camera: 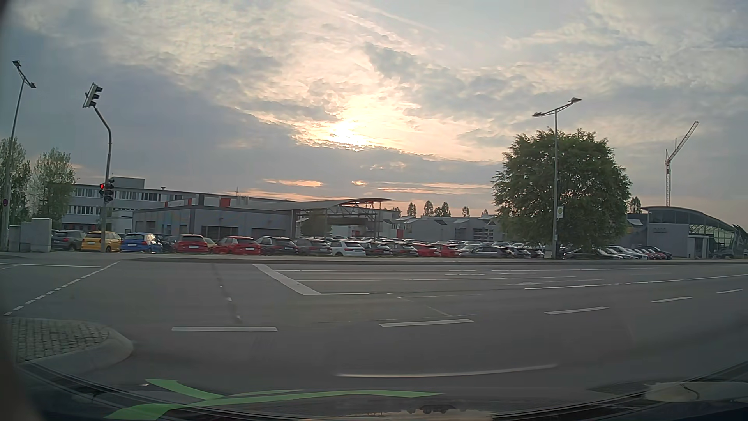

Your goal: Follow the waypoints while adhering to traffic rules and regulations

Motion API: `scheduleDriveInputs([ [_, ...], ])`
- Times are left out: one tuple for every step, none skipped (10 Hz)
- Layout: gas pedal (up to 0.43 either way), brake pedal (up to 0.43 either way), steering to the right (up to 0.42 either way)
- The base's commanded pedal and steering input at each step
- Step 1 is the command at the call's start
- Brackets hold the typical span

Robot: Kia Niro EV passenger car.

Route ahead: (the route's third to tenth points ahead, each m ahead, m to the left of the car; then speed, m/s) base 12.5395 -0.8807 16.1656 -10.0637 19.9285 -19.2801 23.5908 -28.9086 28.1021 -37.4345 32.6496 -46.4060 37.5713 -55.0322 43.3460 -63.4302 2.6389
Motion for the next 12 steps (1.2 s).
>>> scheduleDriveInputs([
  [0.028,0.000,0.429],
  [0.020,0.000,0.430],
  [0.000,0.000,0.430],
  [0.000,0.000,0.430],
  [0.000,0.000,0.430],
  [0.000,0.000,0.430],
  [0.000,0.030,0.430],
  [0.000,0.134,0.430],
  [0.000,0.152,0.430],
  [0.000,0.171,0.430],
  [0.000,0.201,0.429],
  [0.000,0.226,0.428],
])
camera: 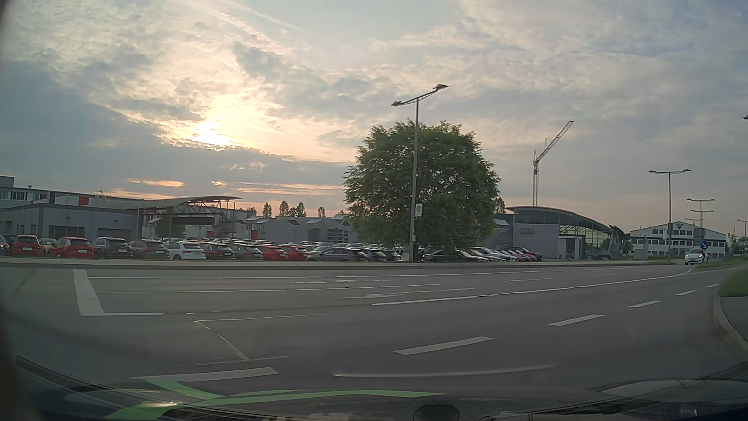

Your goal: Follow the waypoints while adhering to traffic rules and regulations

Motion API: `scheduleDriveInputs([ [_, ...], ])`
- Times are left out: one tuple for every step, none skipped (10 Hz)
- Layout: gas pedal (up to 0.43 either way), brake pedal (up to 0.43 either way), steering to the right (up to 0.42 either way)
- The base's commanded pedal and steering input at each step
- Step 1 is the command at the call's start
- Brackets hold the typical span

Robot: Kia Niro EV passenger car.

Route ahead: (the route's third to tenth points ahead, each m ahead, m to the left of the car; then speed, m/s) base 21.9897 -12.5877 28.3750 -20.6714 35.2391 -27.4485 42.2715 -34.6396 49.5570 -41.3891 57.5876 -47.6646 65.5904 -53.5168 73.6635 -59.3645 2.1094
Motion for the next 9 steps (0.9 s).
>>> scheduleDriveInputs([
  [0.000,0.238,0.426],
  [0.000,0.238,0.425],
  [0.000,0.238,0.424],
  [0.000,0.232,0.423],
  [0.000,0.232,0.419],
  [0.000,0.232,0.413],
  [0.000,0.238,0.409],
  [0.000,0.238,0.408],
  [0.000,0.232,0.406],
])
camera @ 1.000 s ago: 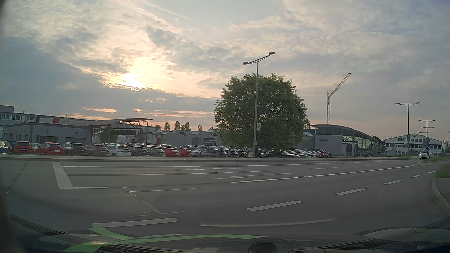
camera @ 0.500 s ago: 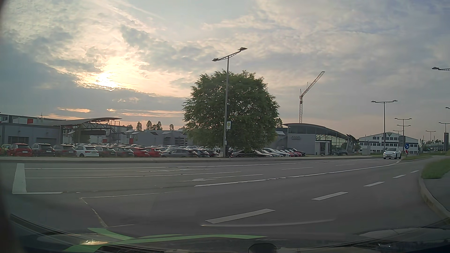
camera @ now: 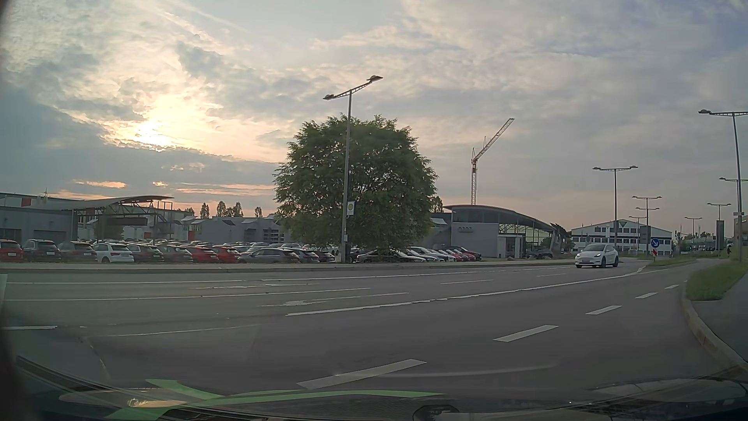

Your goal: Follow the waypoints while adhering to traffic rules and regulations

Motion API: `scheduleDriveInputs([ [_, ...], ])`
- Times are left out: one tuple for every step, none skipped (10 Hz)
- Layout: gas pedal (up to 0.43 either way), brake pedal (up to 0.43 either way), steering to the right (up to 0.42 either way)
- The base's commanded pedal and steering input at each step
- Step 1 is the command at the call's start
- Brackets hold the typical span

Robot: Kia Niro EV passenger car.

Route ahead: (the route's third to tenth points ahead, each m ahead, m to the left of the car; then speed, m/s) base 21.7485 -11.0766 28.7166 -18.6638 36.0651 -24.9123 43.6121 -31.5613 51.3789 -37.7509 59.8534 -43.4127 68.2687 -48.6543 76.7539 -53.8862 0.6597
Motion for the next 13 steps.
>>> scheduleDriveInputs([
  [0.000,0.232,0.406],
  [0.000,0.232,0.405],
  [0.000,0.232,0.405],
  [0.000,0.232,0.406],
  [0.000,0.232,0.406],
  [0.000,0.232,0.406],
  [0.000,0.220,0.406],
  [0.000,0.183,0.405],
  [0.000,0.091,0.405],
  [0.000,0.000,0.402],
  [0.000,0.000,0.397],
  [0.000,0.000,0.393],
  [0.000,0.000,0.390],
])
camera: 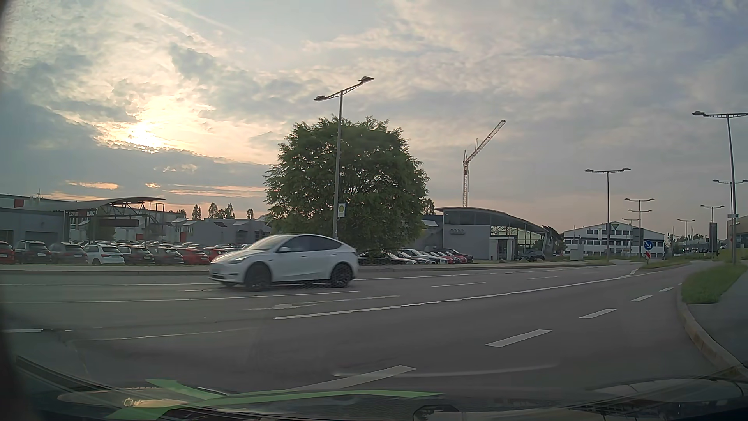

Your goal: Follow the waypoints while adhering to traffic rules and regulations

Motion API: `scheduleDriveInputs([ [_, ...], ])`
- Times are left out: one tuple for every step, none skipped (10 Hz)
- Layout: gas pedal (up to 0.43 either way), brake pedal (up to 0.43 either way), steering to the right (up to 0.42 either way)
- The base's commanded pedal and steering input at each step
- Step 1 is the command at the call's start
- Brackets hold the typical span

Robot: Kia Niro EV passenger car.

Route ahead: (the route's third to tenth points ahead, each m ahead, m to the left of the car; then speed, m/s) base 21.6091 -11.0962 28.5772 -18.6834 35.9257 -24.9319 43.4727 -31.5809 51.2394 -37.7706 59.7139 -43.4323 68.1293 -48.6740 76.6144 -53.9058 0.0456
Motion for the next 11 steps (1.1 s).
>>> scheduleDriveInputs([
  [0.000,0.000,0.385],
  [0.067,0.000,0.380],
  [0.150,0.000,0.375],
  [0.157,0.000,0.372],
  [0.177,0.000,0.369],
  [0.189,0.000,0.362],
  [0.189,0.000,0.354],
  [0.189,0.000,0.348],
  [0.189,0.000,0.344],
  [0.189,0.000,0.345],
  [0.197,0.000,0.344],
])
